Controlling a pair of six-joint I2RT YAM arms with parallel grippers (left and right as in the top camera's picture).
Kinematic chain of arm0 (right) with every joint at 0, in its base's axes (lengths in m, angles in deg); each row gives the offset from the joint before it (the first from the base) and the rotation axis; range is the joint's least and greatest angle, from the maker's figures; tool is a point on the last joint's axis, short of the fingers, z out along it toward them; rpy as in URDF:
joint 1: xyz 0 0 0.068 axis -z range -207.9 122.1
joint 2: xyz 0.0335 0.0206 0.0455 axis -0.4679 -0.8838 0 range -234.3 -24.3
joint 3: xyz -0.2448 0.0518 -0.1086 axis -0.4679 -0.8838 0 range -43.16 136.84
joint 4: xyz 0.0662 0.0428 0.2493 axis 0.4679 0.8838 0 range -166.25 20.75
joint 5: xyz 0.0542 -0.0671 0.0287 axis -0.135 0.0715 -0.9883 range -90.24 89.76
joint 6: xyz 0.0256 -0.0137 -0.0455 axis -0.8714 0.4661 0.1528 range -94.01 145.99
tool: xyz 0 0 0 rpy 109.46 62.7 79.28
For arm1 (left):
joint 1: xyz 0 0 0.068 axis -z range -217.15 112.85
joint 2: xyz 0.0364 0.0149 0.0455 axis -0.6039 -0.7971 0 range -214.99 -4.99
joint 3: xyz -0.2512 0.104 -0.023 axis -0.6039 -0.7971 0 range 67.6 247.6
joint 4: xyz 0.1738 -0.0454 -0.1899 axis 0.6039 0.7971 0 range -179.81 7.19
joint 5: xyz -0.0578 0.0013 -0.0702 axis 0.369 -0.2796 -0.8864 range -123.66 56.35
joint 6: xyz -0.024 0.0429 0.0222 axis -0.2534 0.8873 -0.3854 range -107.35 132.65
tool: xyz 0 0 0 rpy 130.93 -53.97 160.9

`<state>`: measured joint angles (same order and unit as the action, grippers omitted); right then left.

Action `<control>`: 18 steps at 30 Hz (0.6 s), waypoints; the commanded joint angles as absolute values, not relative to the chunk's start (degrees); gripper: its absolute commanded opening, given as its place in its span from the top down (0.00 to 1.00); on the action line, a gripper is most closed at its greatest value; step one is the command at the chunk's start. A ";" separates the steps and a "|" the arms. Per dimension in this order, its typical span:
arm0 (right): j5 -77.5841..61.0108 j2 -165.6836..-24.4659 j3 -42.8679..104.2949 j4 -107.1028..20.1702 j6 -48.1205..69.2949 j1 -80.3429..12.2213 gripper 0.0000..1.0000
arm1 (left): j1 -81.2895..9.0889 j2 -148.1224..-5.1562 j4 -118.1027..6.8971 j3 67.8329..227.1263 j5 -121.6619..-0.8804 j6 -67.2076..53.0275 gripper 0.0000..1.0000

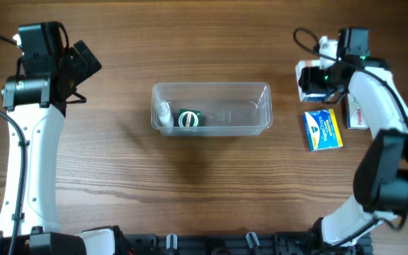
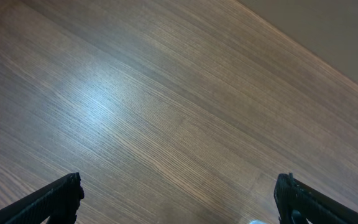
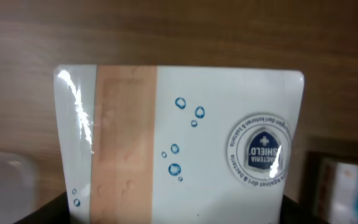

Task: Pack container
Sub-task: 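Lift the Hansaplast box and carry it over the container's right end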

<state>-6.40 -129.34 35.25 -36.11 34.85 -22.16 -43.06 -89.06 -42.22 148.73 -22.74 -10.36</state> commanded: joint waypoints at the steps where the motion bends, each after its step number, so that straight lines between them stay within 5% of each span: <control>1: -6.29 -121.88 38.44 -32.96 31.42 -25.39 0.28 | -43.28 -88.93 -42.19 149.34 -21.99 -10.05 0.00; 18: -6.29 -111.19 36.98 -22.23 7.51 -44.72 0.28 | -43.28 -88.93 -42.19 149.34 -22.02 -10.05 0.00</control>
<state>-6.40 -110.76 37.37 -22.58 15.64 -42.33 -43.06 -89.06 -42.22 148.73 -22.74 -10.36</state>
